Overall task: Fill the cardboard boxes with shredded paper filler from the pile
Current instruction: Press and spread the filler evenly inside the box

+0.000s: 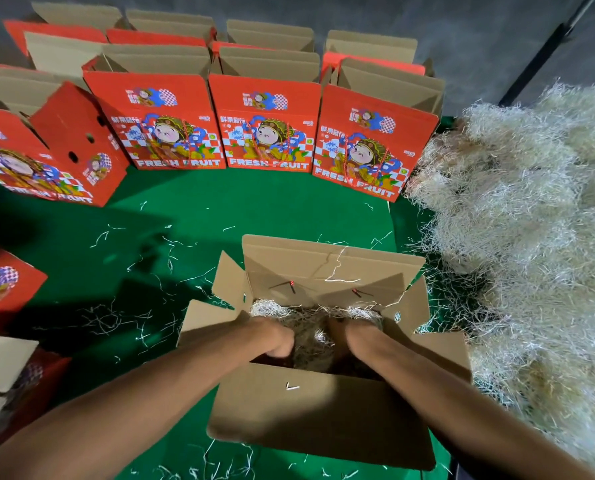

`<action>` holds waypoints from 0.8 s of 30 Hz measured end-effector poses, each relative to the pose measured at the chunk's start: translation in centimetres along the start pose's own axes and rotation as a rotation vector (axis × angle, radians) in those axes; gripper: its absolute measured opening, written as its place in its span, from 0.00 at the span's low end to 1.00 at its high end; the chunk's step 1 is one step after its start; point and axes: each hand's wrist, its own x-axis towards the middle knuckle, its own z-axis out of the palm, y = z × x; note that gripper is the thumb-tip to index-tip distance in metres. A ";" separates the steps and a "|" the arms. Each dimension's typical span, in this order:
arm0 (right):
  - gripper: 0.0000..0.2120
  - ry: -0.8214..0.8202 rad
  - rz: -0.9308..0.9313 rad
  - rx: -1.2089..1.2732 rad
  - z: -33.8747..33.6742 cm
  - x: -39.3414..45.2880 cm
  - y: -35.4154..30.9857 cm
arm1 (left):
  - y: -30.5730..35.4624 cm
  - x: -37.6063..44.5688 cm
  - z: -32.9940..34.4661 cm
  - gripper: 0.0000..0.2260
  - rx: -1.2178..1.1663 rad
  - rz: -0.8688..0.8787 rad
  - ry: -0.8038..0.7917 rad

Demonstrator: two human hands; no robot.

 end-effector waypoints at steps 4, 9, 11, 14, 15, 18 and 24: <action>0.22 0.058 0.090 0.213 0.9 -1.0 0.3 | -0.5 -0.7 0.4 0.21 0.251 -0.100 -0.047; 0.23 -0.095 0.166 0.010 -1.5 -0.8 0.2 | -0.1 -2.2 -0.1 0.18 0.271 -0.126 0.098; 0.16 -0.131 0.127 0.018 -2.8 -1.4 0.1 | -0.3 -3.2 -0.7 0.13 0.134 -0.063 0.180; 0.06 -0.103 0.035 0.029 -4.7 -2.3 -0.4 | -0.4 -4.5 -1.8 0.06 -0.058 0.012 0.338; 0.04 -0.071 0.000 0.048 -5.0 -2.4 -0.6 | -0.2 -4.8 -2.1 0.07 -0.091 0.007 0.340; 0.04 0.027 -0.095 0.081 -4.9 -2.0 -1.8 | 0.5 -4.4 -2.4 0.09 -0.194 -0.044 0.252; 0.20 -0.286 -0.173 0.191 -2.2 -0.8 -3.1 | -0.3 -2.5 -1.6 0.13 -0.305 0.065 0.077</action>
